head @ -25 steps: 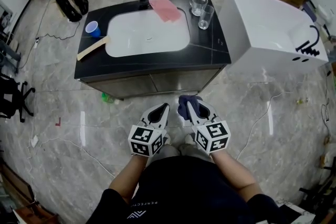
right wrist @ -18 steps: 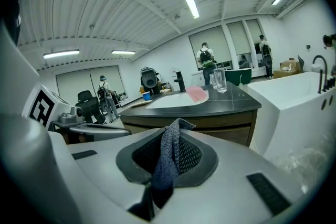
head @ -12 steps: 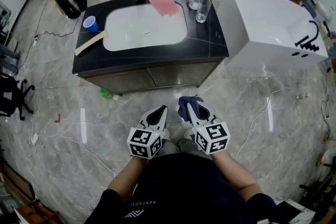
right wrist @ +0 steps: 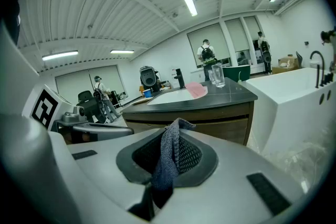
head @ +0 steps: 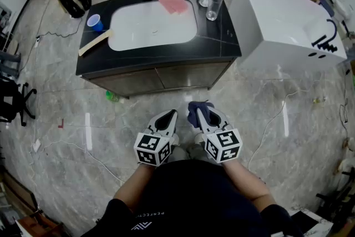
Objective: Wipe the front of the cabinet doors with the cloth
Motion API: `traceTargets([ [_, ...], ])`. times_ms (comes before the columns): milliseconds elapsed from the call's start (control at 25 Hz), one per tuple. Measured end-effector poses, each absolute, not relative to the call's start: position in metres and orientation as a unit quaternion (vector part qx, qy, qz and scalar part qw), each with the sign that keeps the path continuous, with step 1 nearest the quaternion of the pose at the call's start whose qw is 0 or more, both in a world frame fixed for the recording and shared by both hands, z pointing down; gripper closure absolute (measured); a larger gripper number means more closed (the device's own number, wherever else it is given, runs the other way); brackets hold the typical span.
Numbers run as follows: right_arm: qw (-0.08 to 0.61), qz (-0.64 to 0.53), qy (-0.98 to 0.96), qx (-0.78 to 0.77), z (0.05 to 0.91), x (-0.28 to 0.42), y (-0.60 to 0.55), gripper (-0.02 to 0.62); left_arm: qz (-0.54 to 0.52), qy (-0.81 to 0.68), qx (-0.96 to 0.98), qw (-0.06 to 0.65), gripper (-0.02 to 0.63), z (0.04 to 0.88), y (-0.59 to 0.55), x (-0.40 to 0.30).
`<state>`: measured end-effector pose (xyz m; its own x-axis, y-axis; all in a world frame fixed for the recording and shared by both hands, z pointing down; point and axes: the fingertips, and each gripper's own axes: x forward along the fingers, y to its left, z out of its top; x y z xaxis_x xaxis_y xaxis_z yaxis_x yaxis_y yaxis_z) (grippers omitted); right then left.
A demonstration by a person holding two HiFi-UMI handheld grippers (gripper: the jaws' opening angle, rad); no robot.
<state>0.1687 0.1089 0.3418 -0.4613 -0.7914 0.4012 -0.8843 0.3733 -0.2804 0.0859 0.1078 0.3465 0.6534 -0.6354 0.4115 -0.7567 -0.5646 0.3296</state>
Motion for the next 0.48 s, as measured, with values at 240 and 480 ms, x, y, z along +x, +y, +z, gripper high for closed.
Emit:
traceTargets([
  [240, 0.099, 0.235, -0.823, 0.508, 0.3425, 0.1673, 0.1077, 0.545, 0.122, -0.395, 0.877, 0.245, 0.592, 0.3463, 0.1069, 0.0857],
  [480, 0.102, 0.239, -0.822, 0.507, 0.3452, 0.1653, 0.1106, 0.545, 0.124, -0.395, 0.876, 0.248, 0.592, 0.3487, 0.109, 0.0827],
])
